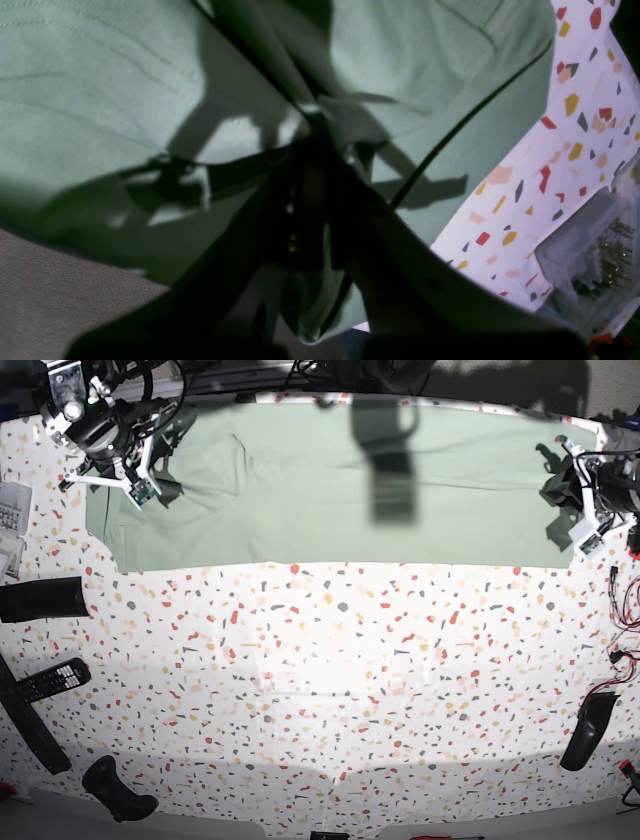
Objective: Fold the T-shirt properly
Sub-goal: 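Grasp the opposite corner of the shirt with the left gripper, then lift the shirt off the table with both grippers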
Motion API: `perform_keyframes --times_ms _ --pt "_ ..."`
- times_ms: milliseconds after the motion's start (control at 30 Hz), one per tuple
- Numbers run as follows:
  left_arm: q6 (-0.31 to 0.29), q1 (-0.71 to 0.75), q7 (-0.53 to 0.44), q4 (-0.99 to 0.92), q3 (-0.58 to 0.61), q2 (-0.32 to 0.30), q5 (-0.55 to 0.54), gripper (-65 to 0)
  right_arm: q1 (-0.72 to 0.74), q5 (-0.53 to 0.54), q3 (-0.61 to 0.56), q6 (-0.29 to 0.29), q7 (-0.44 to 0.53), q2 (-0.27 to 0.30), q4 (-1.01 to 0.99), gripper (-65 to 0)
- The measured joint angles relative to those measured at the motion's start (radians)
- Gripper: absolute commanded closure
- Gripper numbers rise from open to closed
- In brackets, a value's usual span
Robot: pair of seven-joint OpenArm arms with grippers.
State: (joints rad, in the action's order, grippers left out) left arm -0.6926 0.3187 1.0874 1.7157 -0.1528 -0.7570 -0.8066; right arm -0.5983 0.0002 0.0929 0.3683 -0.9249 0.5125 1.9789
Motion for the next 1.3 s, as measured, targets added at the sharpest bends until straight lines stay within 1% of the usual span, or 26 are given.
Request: perform_keyframes --times_ms 100,133,167,233,267,333,400,467,533,600,667,733,800,833,867,933,967,1000,1033,1067,1100,1133,1200,1233,1267,1300 --pt "0.000 0.000 0.000 0.000 0.000 0.000 0.000 -0.1 0.000 0.029 0.000 0.002 -0.004 0.000 0.000 0.0" --pt "0.000 0.000 0.000 0.000 0.000 0.000 0.000 -7.2 0.000 0.048 0.000 0.015 -0.003 0.000 0.000 0.0" --pt "0.000 0.000 0.001 0.000 0.000 0.000 0.000 -15.0 0.000 0.067 0.000 0.022 -0.003 0.000 0.000 -1.8" --pt "0.000 0.000 0.001 0.000 0.000 0.000 0.003 -28.7 0.000 0.087 0.000 0.025 -0.003 0.000 0.000 -12.3" --pt "0.000 0.000 0.002 0.000 0.000 0.000 0.003 -33.4 0.000 0.087 0.000 0.024 -0.005 0.000 0.000 -16.1" --pt "0.000 0.003 0.013 0.000 0.000 0.000 0.001 -37.9 0.000 0.078 0.000 0.023 -0.007 0.000 0.000 -20.8" --pt "0.000 0.005 0.067 0.000 0.000 0.000 0.001 -38.3 0.000 0.053 0.000 -0.019 -0.006 0.000 0.000 -21.4" --pt "0.000 0.005 0.120 0.000 0.000 0.000 0.013 -38.3 0.000 0.013 0.000 -0.100 -0.006 0.000 0.000 -21.4" --pt "0.010 0.005 0.118 0.000 0.000 0.000 0.072 -38.3 0.000 -0.046 0.000 -0.192 0.010 0.000 0.000 -21.4" --pt "0.064 0.005 0.113 0.000 0.000 0.000 0.137 -38.3 0.001 -0.113 0.000 -0.289 0.020 0.000 0.000 -21.4" --pt "0.135 0.005 0.062 0.000 0.000 0.000 0.194 -38.2 0.014 -0.186 0.000 -0.401 0.016 0.000 0.000 -21.3" --pt "0.205 0.005 -0.047 0.000 0.000 -0.003 0.241 -38.2 0.036 -0.275 -0.001 -0.529 0.013 -0.001 0.000 -21.4" --pt "0.299 0.002 -0.141 0.000 0.000 -0.003 0.270 -38.2 0.074 -0.351 0.000 -0.656 -0.003 -0.002 0.000 -21.3" --pt "0.316 -0.008 -0.151 0.000 0.000 -0.002 0.286 -38.2 0.101 -0.376 0.000 -0.692 -0.015 -0.003 0.000 -21.4" --pt "0.324 -0.022 -0.149 0.000 0.000 0.000 0.299 -38.3 0.130 -0.386 0.000 -0.706 -0.015 -0.003 0.000 -21.3" --pt "0.338 -0.066 -0.147 0.000 0.000 0.010 0.313 -38.3 0.187 -0.374 0.000 -0.706 0.003 -0.016 0.000 -21.3" --pt "0.351 -0.091 -0.153 0.000 0.001 0.014 0.308 -38.3 0.215 -0.329 0.000 -0.709 0.023 -0.020 0.000 -21.3" --pt "0.354 -0.115 -0.167 0.000 0.001 0.017 0.303 -38.3 0.237 -0.253 -0.001 -0.706 0.042 -0.020 0.000 -21.3" --pt "0.376 -0.137 -0.169 0.000 0.001 0.018 0.282 -38.3 0.257 -0.187 -0.001 -0.682 0.062 -0.020 0.000 -21.3" --pt "0.386 -0.158 -0.166 0.000 0.000 0.026 0.258 -38.3 0.277 -0.140 -0.002 -0.638 0.079 -0.020 0.000 -21.3" --pt "0.415 -0.173 -0.164 0.000 -0.002 0.037 0.218 -38.3 0.290 -0.096 -0.001 -0.567 0.099 -0.019 0.000 -21.3" --pt "0.425 -0.182 -0.164 0.000 -0.005 0.056 0.180 -38.3 0.300 -0.045 -0.001 -0.491 0.117 -0.017 0.000 -21.3" --pt "0.420 -0.179 -0.158 0.001 -0.005 0.110 0.145 -38.3 0.304 0.082 -0.001 -0.357 0.128 -0.018 0.000 -21.3" --pt "0.419 -0.171 -0.143 0.001 -0.004 0.141 0.145 -38.3 0.303 0.150 -0.002 -0.302 0.127 -0.023 0.000 -21.3" --pt "0.420 -0.158 -0.138 0.001 -0.003 0.169 0.151 -38.3 0.301 0.199 -0.002 -0.259 0.118 -0.034 0.000 -21.3" --pt "0.420 -0.147 -0.122 0.001 -0.003 0.192 0.159 -38.3 0.301 0.228 -0.002 -0.243 0.113 -0.053 -0.001 -21.3"
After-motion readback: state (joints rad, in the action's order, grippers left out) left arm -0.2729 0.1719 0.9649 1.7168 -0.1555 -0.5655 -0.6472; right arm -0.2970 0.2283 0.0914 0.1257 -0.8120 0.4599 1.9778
